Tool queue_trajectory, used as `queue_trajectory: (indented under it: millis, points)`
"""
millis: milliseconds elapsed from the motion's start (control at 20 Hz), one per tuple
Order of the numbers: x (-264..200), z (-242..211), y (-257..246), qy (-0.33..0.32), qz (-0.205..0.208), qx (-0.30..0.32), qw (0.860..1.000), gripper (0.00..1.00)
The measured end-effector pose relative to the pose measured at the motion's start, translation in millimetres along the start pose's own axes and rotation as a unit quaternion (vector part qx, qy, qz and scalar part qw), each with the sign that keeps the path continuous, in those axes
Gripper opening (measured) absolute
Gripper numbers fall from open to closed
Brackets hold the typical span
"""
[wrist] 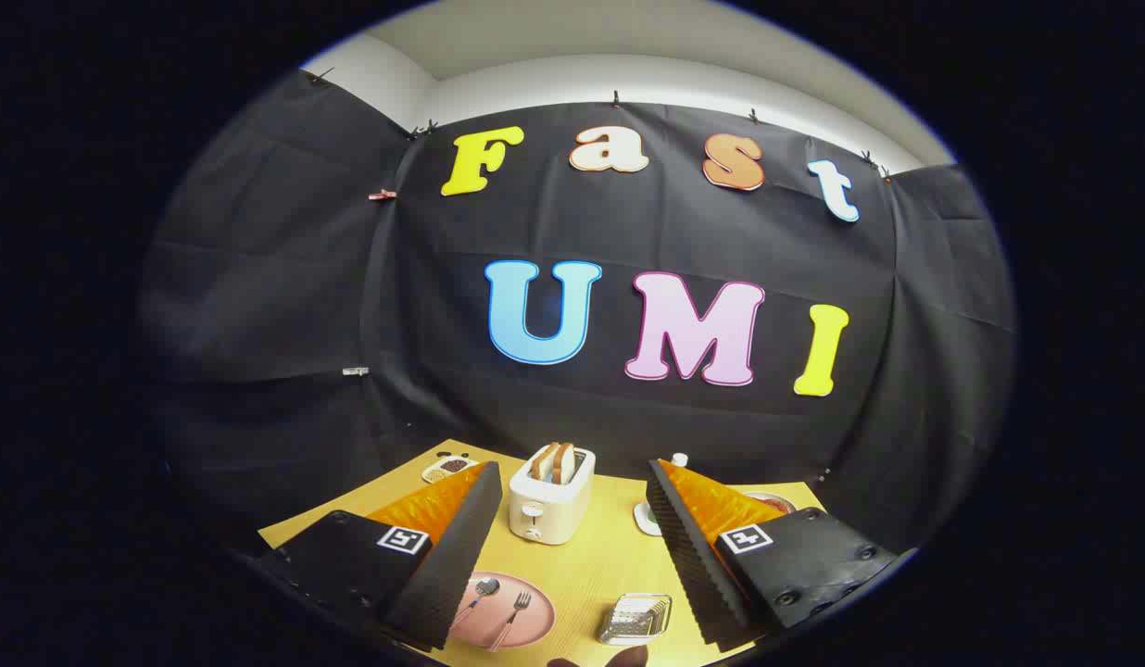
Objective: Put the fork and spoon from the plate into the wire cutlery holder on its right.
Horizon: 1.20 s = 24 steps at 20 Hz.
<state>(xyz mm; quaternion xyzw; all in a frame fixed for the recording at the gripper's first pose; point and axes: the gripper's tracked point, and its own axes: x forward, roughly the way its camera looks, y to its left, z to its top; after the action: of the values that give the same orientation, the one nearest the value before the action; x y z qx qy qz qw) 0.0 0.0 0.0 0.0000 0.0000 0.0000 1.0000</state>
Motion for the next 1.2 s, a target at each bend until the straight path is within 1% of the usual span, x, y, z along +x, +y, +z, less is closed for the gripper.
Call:
queue_trajectory:
  millis: [350,700,950,1200]
  points:
    - [-7,-5,-13,0.008,-0.020,0.004,1.000,0.98]
    - [-7,-9,-11,0.014,-0.019,0.000,1.000,0.98]
    - [-6,-21,-2,0.035,-0.008,0.003,0.999,0.98]
    - [-9,-57,20,0.105,0.031,0.006,0.994,0.98]
